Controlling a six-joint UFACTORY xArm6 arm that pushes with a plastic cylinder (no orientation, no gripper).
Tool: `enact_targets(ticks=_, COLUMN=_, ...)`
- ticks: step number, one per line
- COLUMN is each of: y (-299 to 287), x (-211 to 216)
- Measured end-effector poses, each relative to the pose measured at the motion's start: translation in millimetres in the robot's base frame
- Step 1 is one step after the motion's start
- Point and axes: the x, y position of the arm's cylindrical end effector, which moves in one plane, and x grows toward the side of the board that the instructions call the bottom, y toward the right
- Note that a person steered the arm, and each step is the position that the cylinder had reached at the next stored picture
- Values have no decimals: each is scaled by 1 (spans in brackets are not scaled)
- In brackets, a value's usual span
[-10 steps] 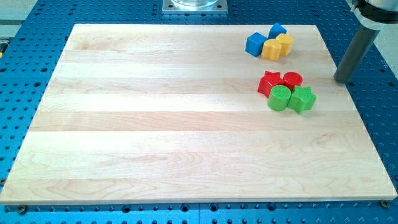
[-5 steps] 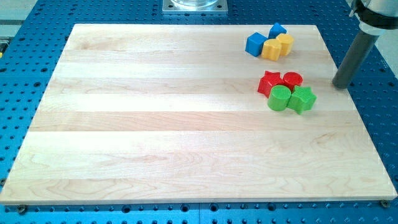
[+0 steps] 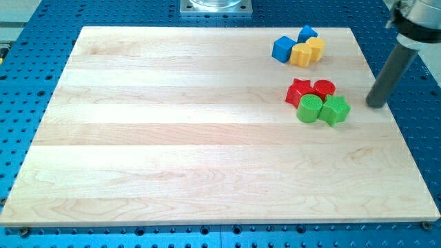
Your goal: Separate the green star and the red circle
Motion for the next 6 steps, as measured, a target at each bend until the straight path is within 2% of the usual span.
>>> enact_targets(ticks=2, y=-92, x=5)
enact_targets(ticks=3, y=-93, x=8)
enact_targets(ticks=4, y=-39, x=-11)
enact_targets(ticks=6, y=17, x=-104)
